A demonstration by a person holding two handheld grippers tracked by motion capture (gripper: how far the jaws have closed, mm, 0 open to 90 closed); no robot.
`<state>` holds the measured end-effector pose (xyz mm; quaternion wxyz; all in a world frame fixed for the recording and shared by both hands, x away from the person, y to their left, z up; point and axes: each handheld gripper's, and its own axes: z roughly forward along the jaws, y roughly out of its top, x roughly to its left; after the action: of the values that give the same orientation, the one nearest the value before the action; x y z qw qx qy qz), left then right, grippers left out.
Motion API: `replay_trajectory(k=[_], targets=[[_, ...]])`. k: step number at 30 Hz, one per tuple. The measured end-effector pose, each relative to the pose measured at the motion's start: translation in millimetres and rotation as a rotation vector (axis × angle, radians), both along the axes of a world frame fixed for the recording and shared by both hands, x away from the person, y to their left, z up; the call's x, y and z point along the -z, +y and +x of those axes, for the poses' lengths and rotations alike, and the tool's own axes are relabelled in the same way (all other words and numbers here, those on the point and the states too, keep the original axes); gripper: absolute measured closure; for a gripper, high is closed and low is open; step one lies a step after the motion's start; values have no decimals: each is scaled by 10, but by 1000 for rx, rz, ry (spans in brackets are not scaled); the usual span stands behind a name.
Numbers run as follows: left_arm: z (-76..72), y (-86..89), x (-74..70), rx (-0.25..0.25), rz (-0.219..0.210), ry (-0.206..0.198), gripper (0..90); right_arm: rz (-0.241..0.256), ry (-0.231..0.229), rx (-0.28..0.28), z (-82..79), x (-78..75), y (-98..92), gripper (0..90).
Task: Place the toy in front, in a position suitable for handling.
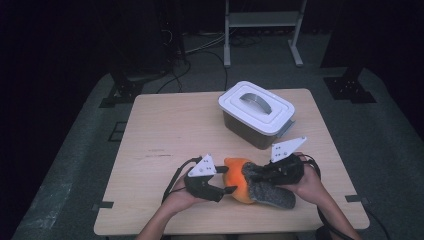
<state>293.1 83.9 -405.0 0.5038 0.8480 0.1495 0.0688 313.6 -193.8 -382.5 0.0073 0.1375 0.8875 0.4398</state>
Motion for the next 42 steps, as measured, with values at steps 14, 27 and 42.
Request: replay_trajectory(k=[14, 27, 42], targets=[[-115, -119, 42, 82, 30, -33, 382, 51, -53, -38, -110, -149, 86, 782], [-106, -81, 56, 96, 43, -53, 379, 14, -13, 6, -20, -37, -84, 776], [-48, -45, -18, 20, 6, 8, 284, -10, 36, -52, -27, 16, -1, 776]])
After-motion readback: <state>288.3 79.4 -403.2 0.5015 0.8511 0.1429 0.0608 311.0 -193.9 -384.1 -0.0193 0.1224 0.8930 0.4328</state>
